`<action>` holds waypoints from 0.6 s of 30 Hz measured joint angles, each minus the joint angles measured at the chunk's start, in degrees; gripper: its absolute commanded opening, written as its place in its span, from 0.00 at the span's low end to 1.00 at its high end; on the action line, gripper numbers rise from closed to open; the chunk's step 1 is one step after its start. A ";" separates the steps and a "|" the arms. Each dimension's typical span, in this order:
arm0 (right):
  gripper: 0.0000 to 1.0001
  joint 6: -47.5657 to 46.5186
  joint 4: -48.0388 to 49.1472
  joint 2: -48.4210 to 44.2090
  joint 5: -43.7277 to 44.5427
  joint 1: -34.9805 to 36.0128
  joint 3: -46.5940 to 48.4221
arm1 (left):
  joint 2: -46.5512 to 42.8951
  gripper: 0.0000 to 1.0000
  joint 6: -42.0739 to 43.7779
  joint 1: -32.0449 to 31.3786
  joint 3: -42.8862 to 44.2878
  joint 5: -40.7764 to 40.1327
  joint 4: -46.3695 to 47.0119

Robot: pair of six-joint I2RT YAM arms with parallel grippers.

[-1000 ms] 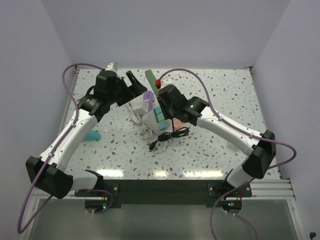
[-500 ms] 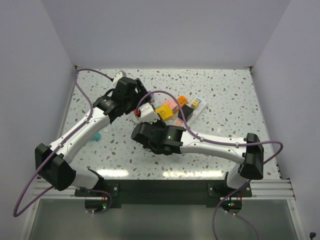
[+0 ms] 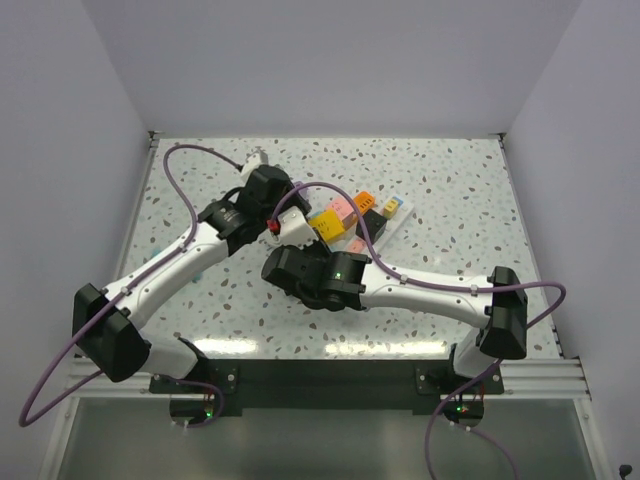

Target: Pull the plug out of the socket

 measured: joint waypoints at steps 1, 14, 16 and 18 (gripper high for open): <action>0.00 0.04 -0.04 0.00 -0.02 0.00 0.02 | 0.00 0.47 -0.22 -0.31 -0.15 0.26 0.35; 0.98 3.50 1.81 -7.96 -8.37 -0.39 -4.07 | -0.02 0.00 0.15 -0.37 -4.52 0.07 0.46; 0.98 4.31 2.05 -13.49 -10.56 -1.22 -6.14 | -0.02 0.00 0.72 -0.31 -5.18 0.39 0.48; 0.98 5.09 2.27 -19.37 -13.44 -3.32 -7.93 | -0.22 0.00 1.88 -0.09 -6.05 1.40 1.27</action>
